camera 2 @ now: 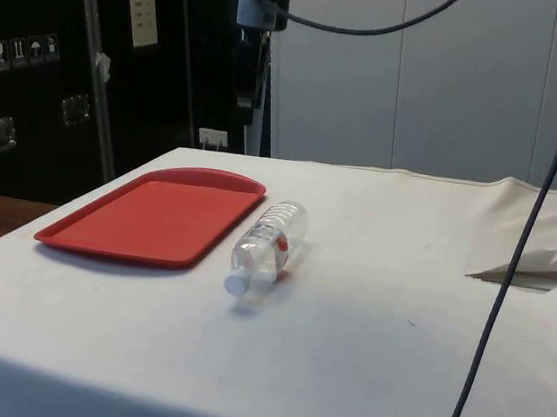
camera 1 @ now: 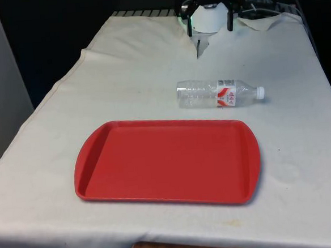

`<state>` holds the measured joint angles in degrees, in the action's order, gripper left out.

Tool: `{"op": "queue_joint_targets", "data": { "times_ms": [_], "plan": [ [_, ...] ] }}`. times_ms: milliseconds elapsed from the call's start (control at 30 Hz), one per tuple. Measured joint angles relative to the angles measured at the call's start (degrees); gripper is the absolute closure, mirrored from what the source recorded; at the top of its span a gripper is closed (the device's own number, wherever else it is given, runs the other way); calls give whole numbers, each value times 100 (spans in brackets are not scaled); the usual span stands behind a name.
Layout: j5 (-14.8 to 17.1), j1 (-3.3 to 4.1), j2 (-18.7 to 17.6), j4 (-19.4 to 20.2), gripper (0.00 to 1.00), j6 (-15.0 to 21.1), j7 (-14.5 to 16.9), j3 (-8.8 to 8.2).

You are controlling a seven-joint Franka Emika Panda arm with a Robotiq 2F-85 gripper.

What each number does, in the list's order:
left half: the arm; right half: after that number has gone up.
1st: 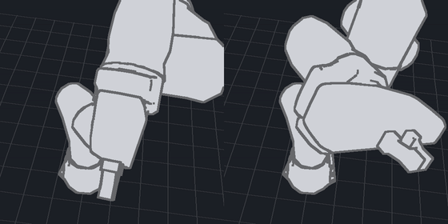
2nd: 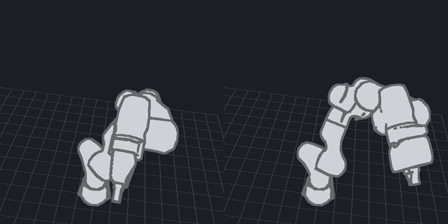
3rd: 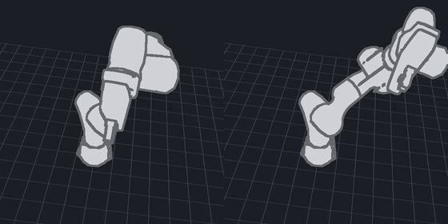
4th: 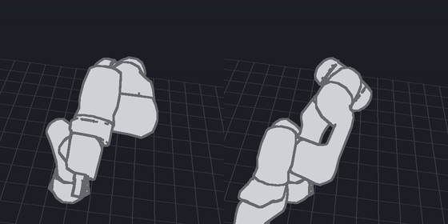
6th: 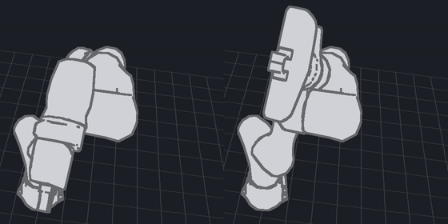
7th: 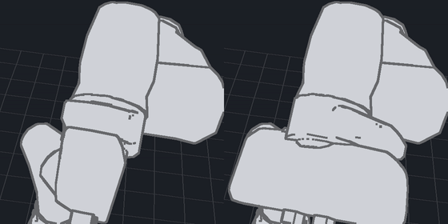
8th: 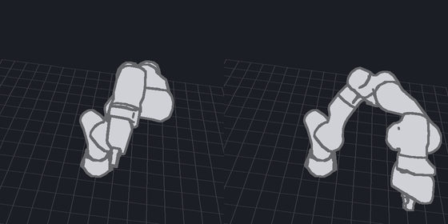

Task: Place the bottle upright on the tray.

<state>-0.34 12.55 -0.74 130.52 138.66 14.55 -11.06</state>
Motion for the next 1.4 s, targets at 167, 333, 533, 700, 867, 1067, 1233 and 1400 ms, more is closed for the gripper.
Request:
{"op": "queue_joint_targets", "data": {
  "times_ms": [167, 333, 533, 700, 867, 1067, 1233, 1400],
  "plan": [
    [0, 0, -17, 132, 0, 189, 126, 0],
    [0, 0, -29, 298, 0, 407, 275, 6],
    [0, 0, -74, 401, 0, 590, 401, 6],
    [0, 0, -143, 527, 0, 831, 556, 6],
    [0, 0, -212, 607, 0, 1020, 676, 11],
    [0, 0, -281, 676, 0, 1180, 773, 11],
    [0, 0, -395, 762, 0, 1432, 922, 17],
    [0, 0, -464, 796, 0, 1547, 1003, 34]
  ]
}}
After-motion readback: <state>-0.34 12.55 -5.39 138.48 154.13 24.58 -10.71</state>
